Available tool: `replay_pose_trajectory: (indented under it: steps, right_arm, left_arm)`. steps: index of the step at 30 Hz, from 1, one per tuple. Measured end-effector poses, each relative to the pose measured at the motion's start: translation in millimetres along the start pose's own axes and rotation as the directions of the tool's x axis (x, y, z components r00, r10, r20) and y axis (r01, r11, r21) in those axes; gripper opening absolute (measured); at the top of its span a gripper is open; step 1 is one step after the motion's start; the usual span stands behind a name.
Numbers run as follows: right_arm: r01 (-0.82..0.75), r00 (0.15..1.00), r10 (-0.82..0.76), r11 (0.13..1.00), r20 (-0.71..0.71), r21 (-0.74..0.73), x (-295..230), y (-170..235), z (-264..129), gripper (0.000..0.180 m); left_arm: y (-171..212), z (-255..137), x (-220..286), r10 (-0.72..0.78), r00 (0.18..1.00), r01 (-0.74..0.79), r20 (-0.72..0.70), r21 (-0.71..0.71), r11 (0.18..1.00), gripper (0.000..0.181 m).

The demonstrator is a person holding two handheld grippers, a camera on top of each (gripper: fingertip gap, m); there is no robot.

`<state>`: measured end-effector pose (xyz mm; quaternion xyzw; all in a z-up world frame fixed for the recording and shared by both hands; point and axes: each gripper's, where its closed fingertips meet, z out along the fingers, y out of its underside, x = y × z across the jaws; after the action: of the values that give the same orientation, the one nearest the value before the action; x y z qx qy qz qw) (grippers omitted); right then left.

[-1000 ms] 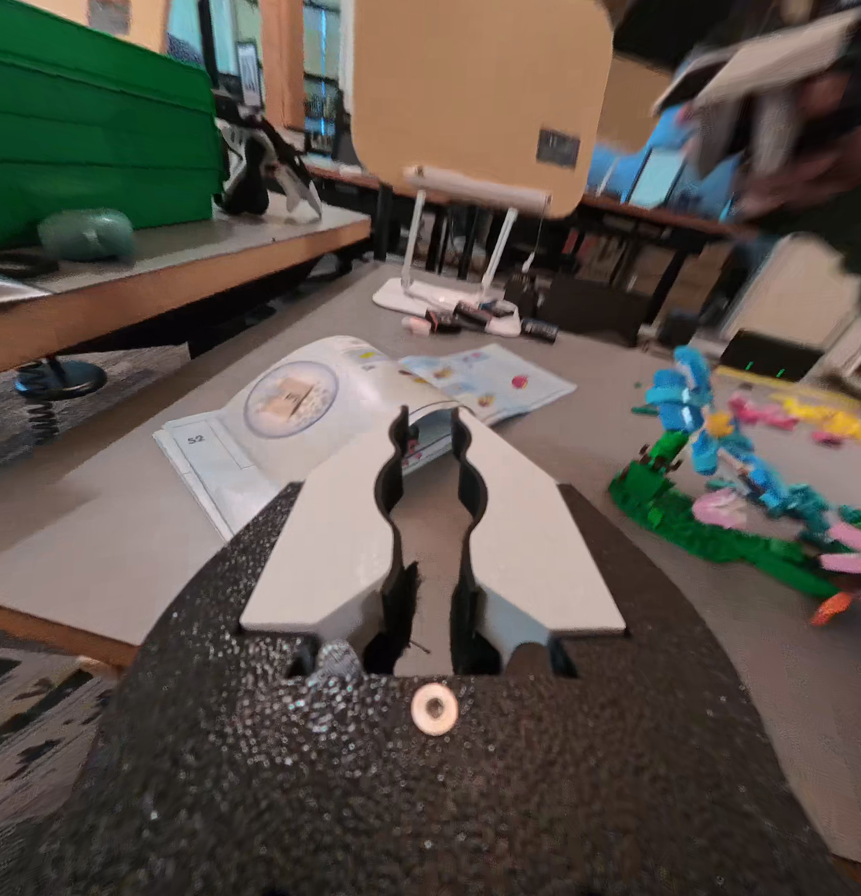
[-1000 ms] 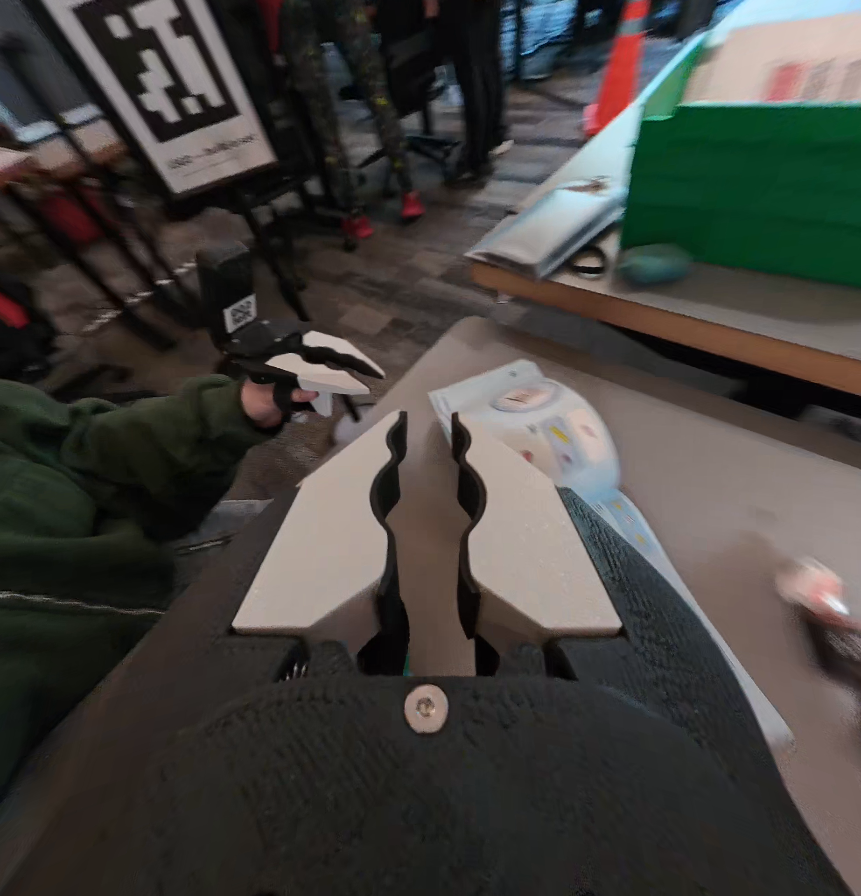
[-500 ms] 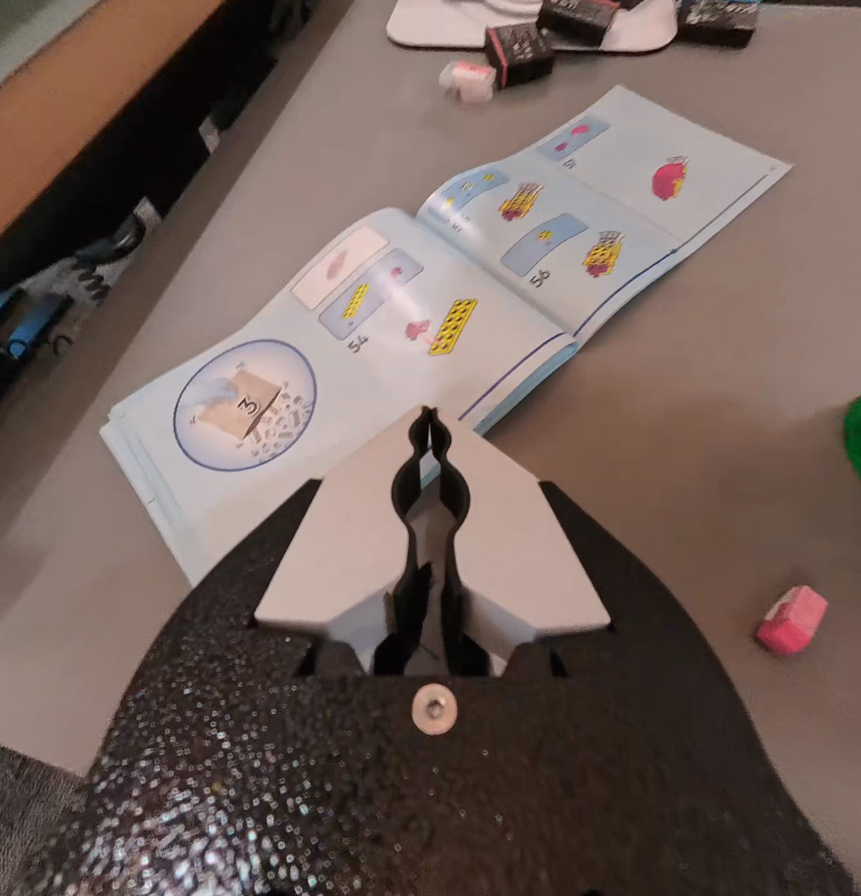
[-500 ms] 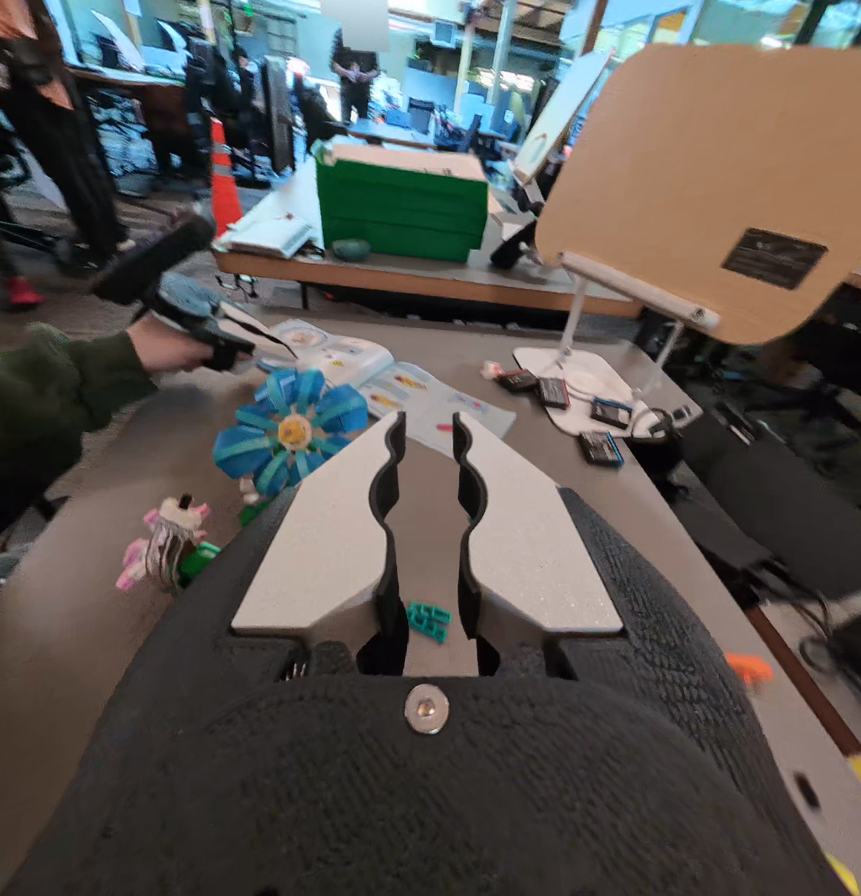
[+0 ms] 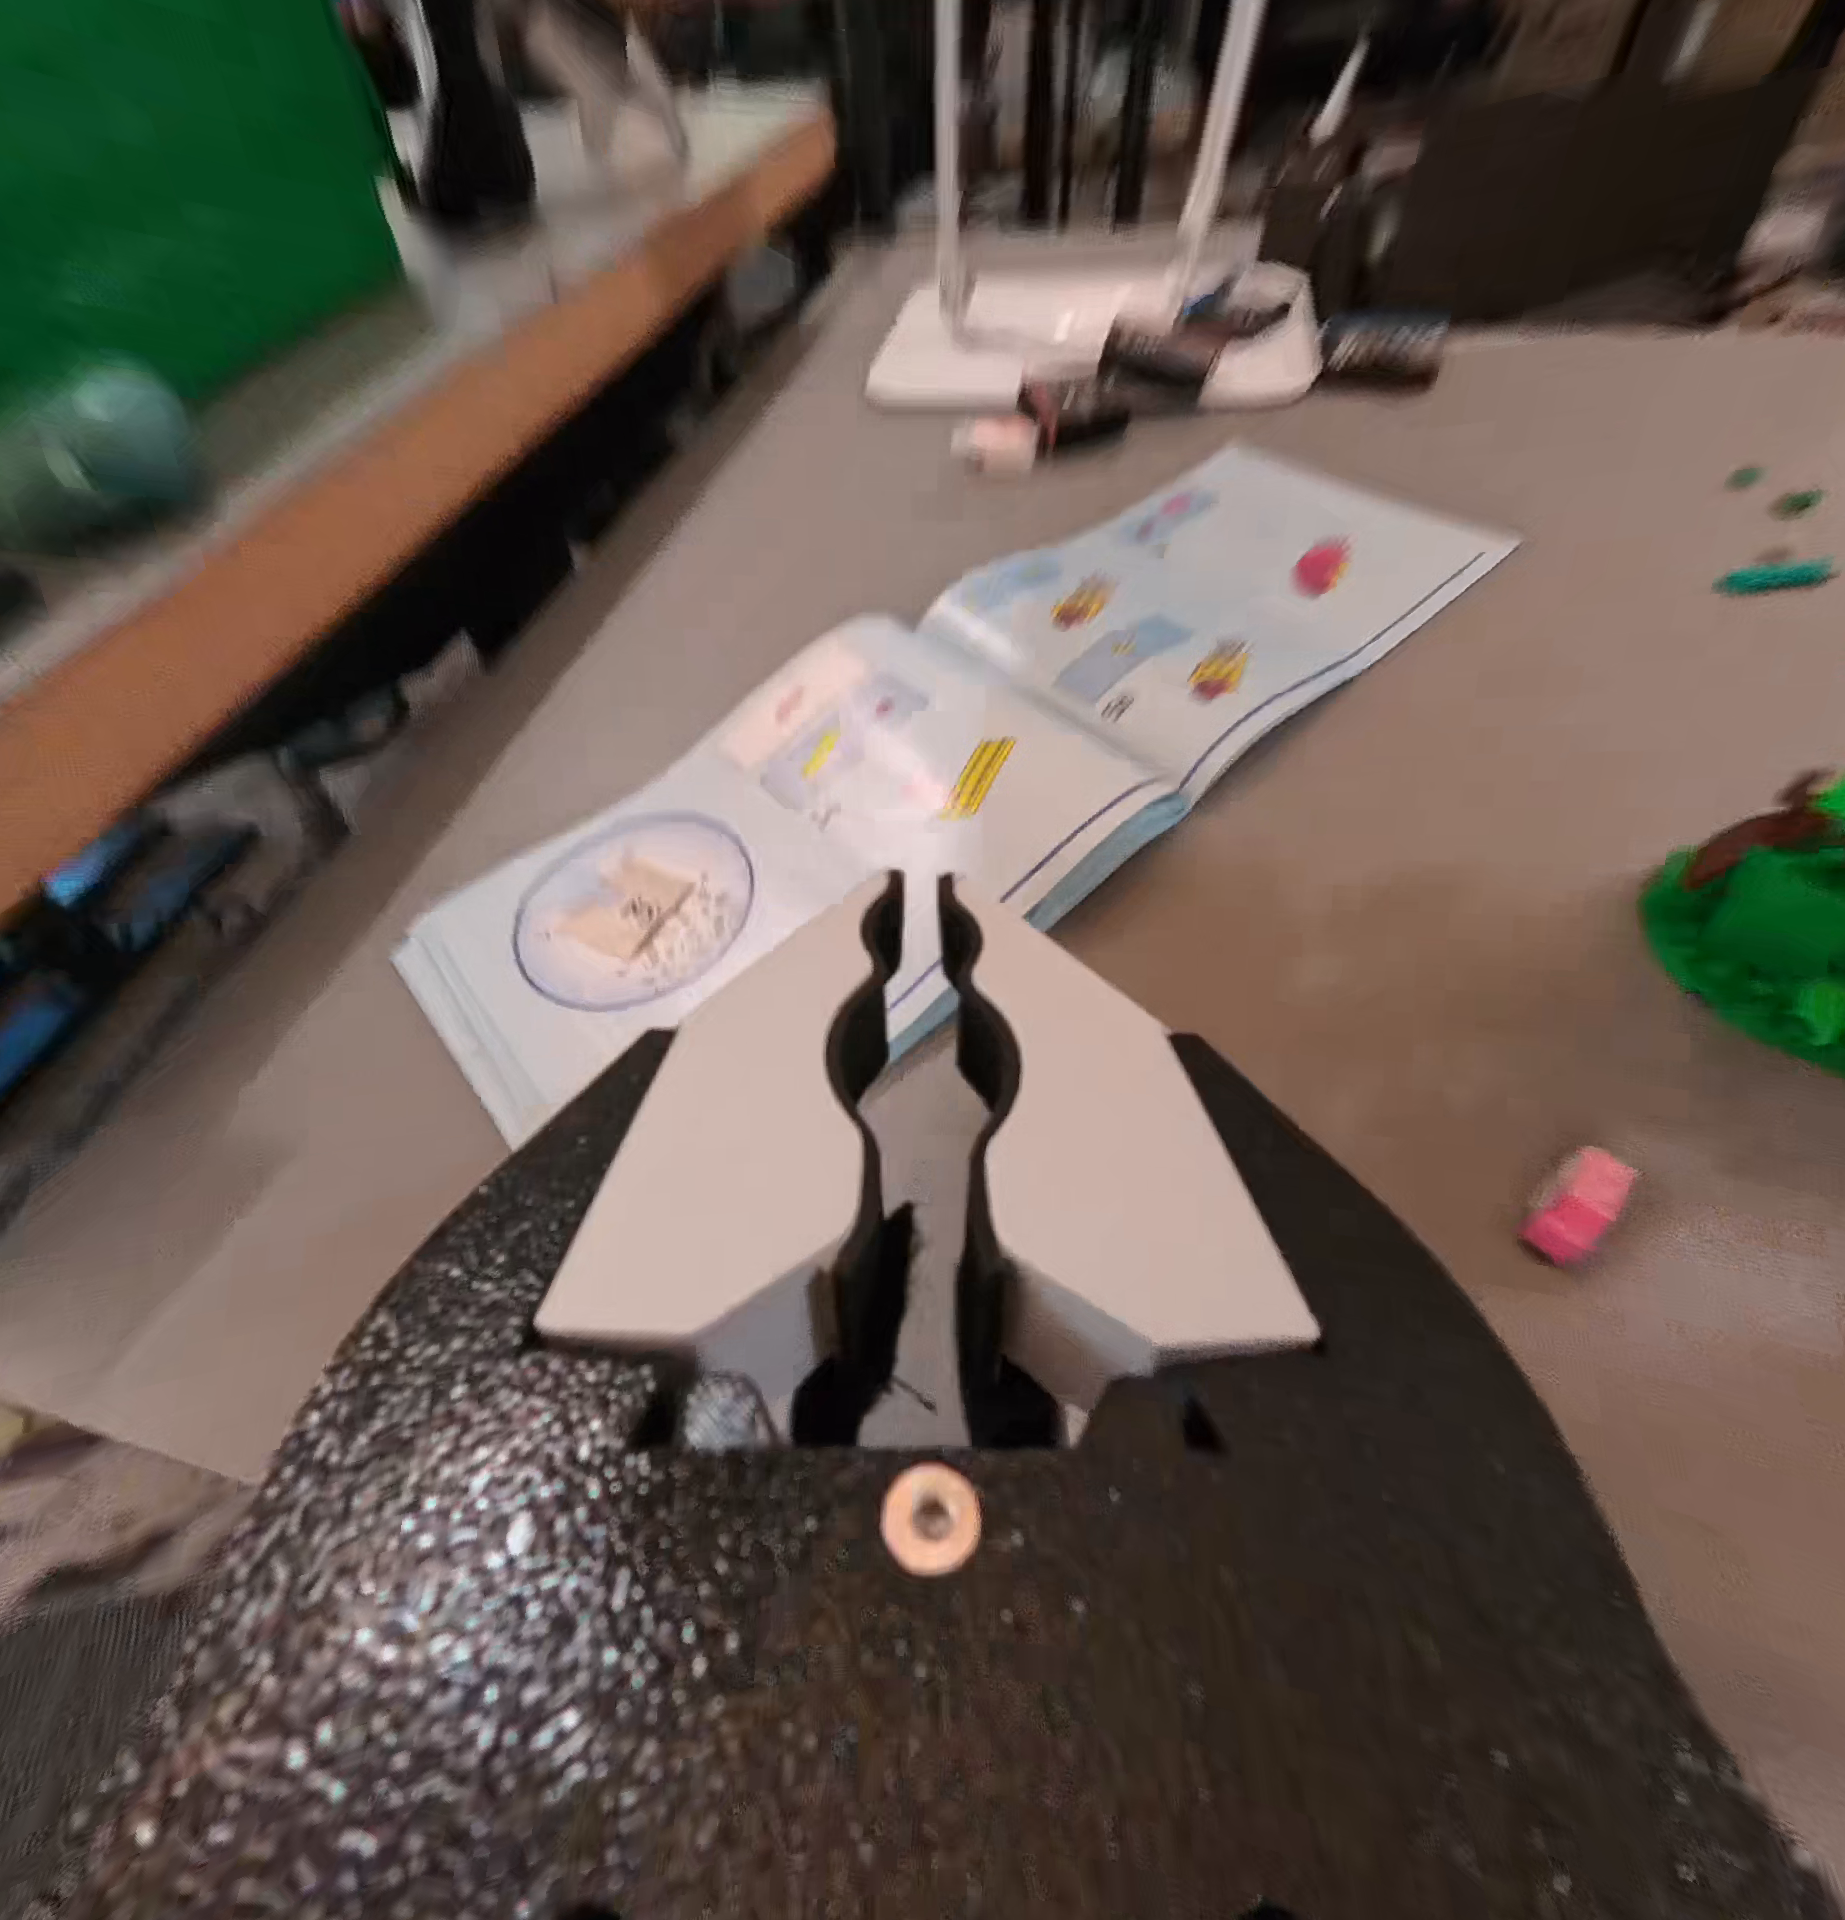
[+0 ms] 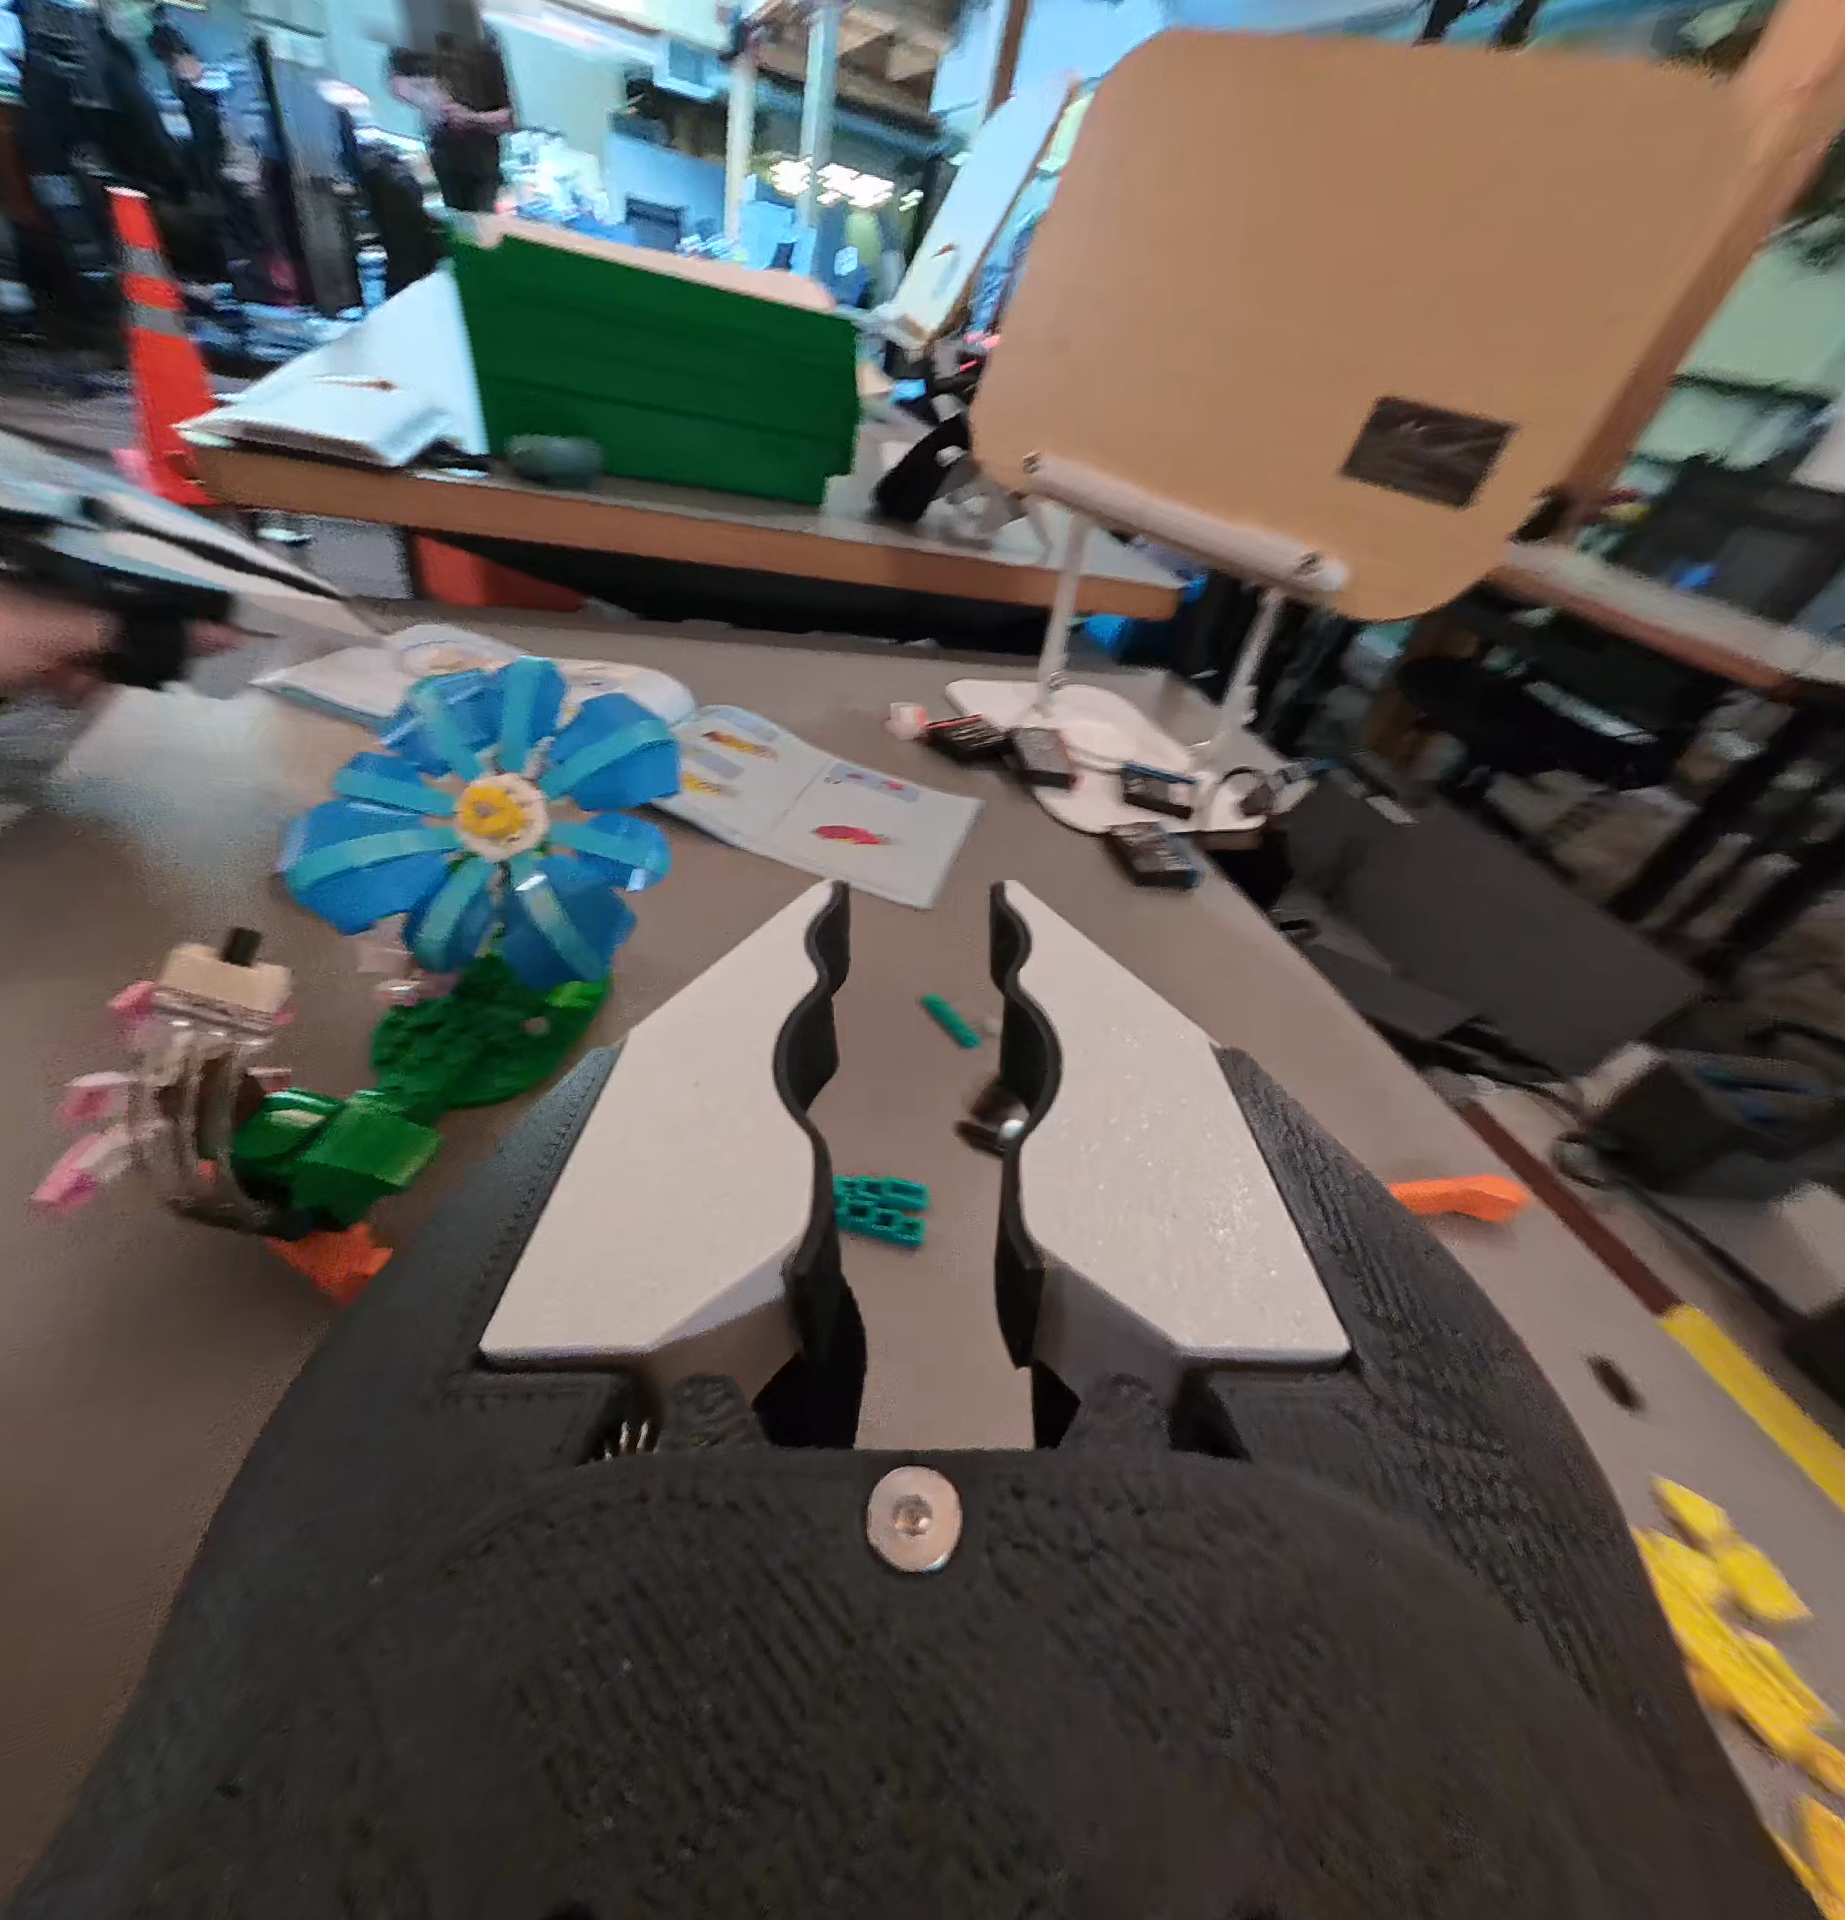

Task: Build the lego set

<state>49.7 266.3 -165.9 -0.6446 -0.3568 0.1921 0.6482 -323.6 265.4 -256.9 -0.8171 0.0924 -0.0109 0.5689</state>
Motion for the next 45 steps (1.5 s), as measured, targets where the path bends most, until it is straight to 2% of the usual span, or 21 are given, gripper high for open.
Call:
replay_pose_trajectory:
  steps: [1, 4, 6, 10, 13, 17, 20, 23, 26, 30, 33, 35, 39, 43, 45]
  right_arm:
    - [0.018, 0.998, -0.017, 1.000, -0.054, 0.019, 7.9, -1.5, -8.6, 0.026]
    - [0.059, 0.976, -0.040, 0.995, -0.215, 0.082, 30.0, -6.1, -40.1, 0.026]
    - [0.091, 0.947, -0.051, 0.989, -0.316, 0.113, 41.5, -7.4, -64.3, 0.026]
    - [0.145, 0.883, -0.079, 0.983, -0.463, 0.109, 54.3, -7.8, -120.5, 0.026]
    - [0.152, 0.819, -0.082, 0.985, -0.568, 0.078, 63.5, -2.0, -170.8, 0.027]
    - [0.095, 0.754, -0.052, 0.995, -0.655, 0.031, 63.9, 19.1, -225.5, 0.030]
    - [0.023, 0.754, -0.052, 0.998, -0.655, -0.053, 56.7, 44.5, -243.5, 0.032]
    - [-0.029, 0.799, -0.056, 0.991, -0.599, -0.130, 54.2, 62.6, -241.0, 0.032]
    - [-0.024, 0.868, -0.095, 0.972, -0.488, -0.232, 67.5, 72.0, -221.5, 0.031]
    - [0.040, 0.955, -0.163, 0.898, -0.249, -0.438, 115.1, 92.9, -172.6, 0.029]
    - [0.054, 0.996, -0.082, 0.844, -0.029, -0.533, 149.1, 116.6, -127.7, 0.026]
    - [0.045, 0.996, 0.011, 0.803, 0.091, -0.594, 166.1, 136.9, -103.1, 0.026]
    - [0.077, 0.970, 0.109, 0.712, 0.217, -0.698, 194.4, 171.1, -69.1, 0.026]
    - [0.151, 0.928, 0.192, 0.591, 0.320, -0.792, 205.6, 198.6, -62.9, 0.026]
    - [0.200, 0.911, 0.193, 0.570, 0.366, -0.797, 210.1, 202.8, -60.8, 0.024]
  left_arm:
    - [-9.6, -10.4, 5.1, 0.031, 0.999, -0.030, -0.010, 0.064, 0.997, 0.006]
    - [-26.6, -37.8, 20.9, 0.139, 0.989, -0.126, -0.054, 0.188, 0.974, 0.009]
    - [-33.9, -53.2, 25.8, 0.154, 0.984, -0.129, -0.087, 0.243, 0.961, 0.012]
    - [-45.8, -85.2, 48.0, 0.108, 0.969, -0.018, -0.224, 0.371, 0.929, 0.022]
    - [-38.2, -98.4, 72.5, 0.137, 0.952, -0.014, -0.274, 0.408, 0.913, 0.028]
    - [-42.1, -113.0, 97.4, 0.088, 0.936, 0.080, -0.340, 0.450, 0.889, 0.029]
    - [-64.3, -129.1, 102.4, 0.022, 0.927, 0.204, -0.374, 0.554, 0.807, 0.024]
    - [-82.4, -128.4, 117.0, 0.051, 0.909, 0.211, -0.413, 0.563, 0.799, 0.027]
    - [-101.3, -136.8, 126.9, 0.047, 0.897, 0.256, -0.441, 0.600, 0.758, 0.026]
    - [-107.4, -141.3, 139.7, 0.077, 0.899, 0.227, -0.431, 0.608, 0.761, 0.025]
    - [-105.2, -141.6, 144.6, 0.113, 0.911, 0.161, -0.397, 0.594, 0.788, 0.025]
    - [-103.3, -144.5, 146.6, 0.132, 0.919, 0.121, -0.373, 0.583, 0.804, 0.025]
    - [-91.5, -152.9, 148.8, 0.144, 0.940, 0.056, -0.310, 0.553, 0.831, 0.023]
    - [-77.1, -157.0, 151.1, 0.152, 0.958, -0.006, -0.242, 0.513, 0.858, 0.022]
    - [-72.4, -158.0, 153.5, 0.162, 0.963, -0.034, -0.216, 0.497, 0.867, 0.021]
